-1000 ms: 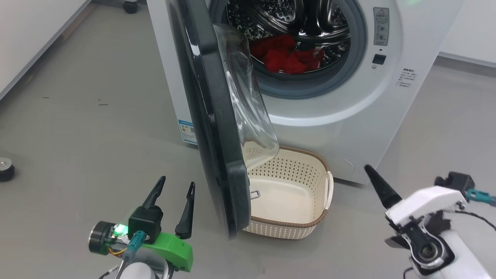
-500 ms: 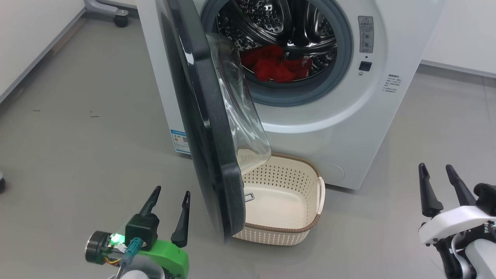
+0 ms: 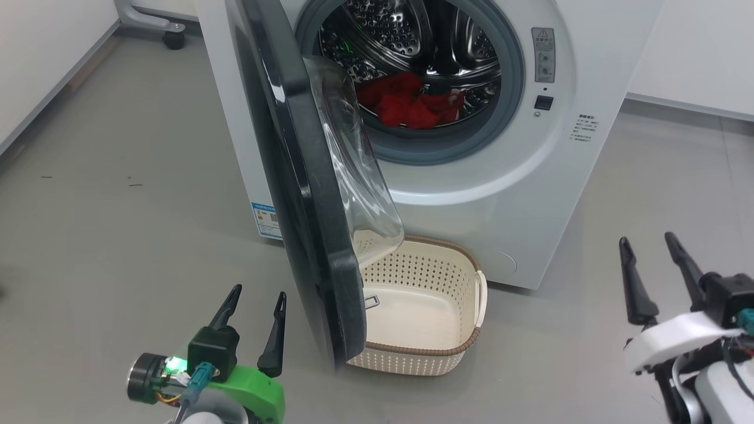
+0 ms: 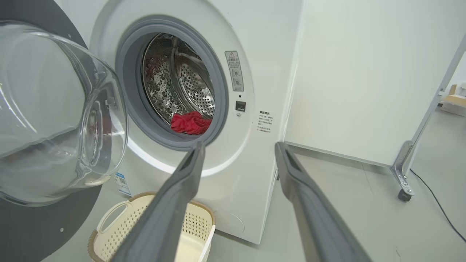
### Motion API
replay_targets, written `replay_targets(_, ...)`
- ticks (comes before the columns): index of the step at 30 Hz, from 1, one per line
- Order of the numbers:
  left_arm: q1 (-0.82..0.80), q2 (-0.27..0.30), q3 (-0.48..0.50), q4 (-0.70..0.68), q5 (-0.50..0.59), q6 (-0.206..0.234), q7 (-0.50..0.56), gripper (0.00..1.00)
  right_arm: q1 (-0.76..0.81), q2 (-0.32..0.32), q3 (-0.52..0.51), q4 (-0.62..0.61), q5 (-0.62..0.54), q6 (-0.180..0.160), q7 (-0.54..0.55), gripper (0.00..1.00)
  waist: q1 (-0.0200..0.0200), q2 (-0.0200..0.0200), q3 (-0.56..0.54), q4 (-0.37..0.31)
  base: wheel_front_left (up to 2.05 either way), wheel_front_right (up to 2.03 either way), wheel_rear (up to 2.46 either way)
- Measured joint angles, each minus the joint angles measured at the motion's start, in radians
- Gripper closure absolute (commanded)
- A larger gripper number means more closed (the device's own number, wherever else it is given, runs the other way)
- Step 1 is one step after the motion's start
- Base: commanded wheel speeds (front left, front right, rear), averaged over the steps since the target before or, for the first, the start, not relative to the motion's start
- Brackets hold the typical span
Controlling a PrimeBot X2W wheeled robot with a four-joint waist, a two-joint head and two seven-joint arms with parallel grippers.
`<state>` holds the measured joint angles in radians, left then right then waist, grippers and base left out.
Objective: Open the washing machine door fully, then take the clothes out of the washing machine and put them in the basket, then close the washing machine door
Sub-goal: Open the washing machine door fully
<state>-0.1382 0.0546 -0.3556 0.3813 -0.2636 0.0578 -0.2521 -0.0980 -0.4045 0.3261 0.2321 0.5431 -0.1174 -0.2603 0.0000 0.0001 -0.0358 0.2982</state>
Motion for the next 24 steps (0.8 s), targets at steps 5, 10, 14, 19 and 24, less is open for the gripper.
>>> replay_targets(5, 0.001, 0.000, 0.004, 0.000, 0.000, 0.005, 0.000, 0.00, 0.089, 0.066, -0.034, -0.018, -0.005, -0.001, 0.001, 0.00, 0.0000, 0.0000, -0.001, -0.005, 0.00, 0.00, 0.00)
replay_targets(10, 0.005, 0.001, 0.009, 0.000, 0.000, 0.007, 0.000, 0.00, 0.148, 0.114, -0.061, -0.040, -0.031, -0.001, 0.001, 0.00, 0.0000, 0.0000, -0.003, -0.010, 0.00, 0.00, 0.00)
replay_targets(14, 0.008, 0.002, 0.012, 0.001, 0.000, 0.008, 0.000, 0.00, 0.180, 0.137, -0.068, -0.056, -0.059, -0.001, 0.001, 0.00, 0.0000, 0.0000, -0.003, -0.014, 0.00, 0.00, 0.00)
replay_targets(19, 0.017, 0.003, 0.013, 0.001, 0.000, 0.008, 0.000, 0.00, 0.207, 0.167, -0.071, -0.083, -0.092, -0.001, 0.001, 0.00, 0.0000, 0.0000, -0.004, -0.019, 0.00, 0.00, 0.00)
replay_targets(24, 0.018, 0.003, 0.015, 0.002, 0.000, 0.008, 0.000, 0.00, 0.229, 0.208, -0.058, -0.104, -0.118, -0.001, 0.001, 0.00, 0.0000, 0.0000, -0.006, -0.022, 0.00, 0.00, 0.00)
